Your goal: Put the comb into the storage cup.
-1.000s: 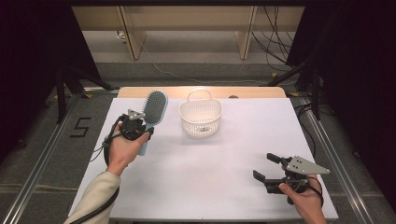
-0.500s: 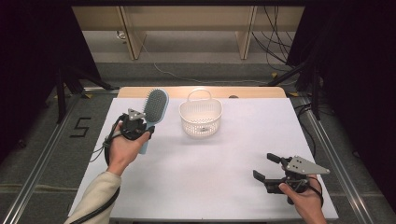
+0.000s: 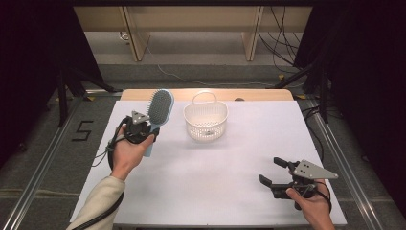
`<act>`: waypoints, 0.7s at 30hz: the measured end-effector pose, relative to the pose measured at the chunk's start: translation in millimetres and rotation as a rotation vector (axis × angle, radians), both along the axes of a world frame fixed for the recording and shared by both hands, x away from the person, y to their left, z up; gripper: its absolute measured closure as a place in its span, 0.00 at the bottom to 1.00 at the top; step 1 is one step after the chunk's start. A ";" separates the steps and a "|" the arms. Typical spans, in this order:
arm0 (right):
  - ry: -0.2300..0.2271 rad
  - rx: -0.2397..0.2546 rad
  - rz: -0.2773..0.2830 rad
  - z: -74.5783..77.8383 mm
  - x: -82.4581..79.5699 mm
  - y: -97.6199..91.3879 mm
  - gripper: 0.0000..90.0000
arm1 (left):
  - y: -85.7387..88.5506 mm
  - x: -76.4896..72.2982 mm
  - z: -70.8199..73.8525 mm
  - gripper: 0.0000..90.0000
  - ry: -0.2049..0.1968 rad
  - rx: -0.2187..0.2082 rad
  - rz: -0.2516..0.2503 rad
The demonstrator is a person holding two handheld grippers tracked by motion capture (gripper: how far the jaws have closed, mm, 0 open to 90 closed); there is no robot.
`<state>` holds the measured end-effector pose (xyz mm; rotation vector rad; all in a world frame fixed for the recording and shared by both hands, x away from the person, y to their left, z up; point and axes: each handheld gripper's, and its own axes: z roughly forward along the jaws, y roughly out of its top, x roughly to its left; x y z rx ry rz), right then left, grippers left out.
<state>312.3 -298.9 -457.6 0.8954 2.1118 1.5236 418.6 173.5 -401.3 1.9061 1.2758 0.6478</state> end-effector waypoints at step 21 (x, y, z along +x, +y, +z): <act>-0.001 -0.002 0.001 0.2 -0.1 -0.3 0.17 | -1.3 -0.2 3.2 0.78 -0.033 -0.034 -0.002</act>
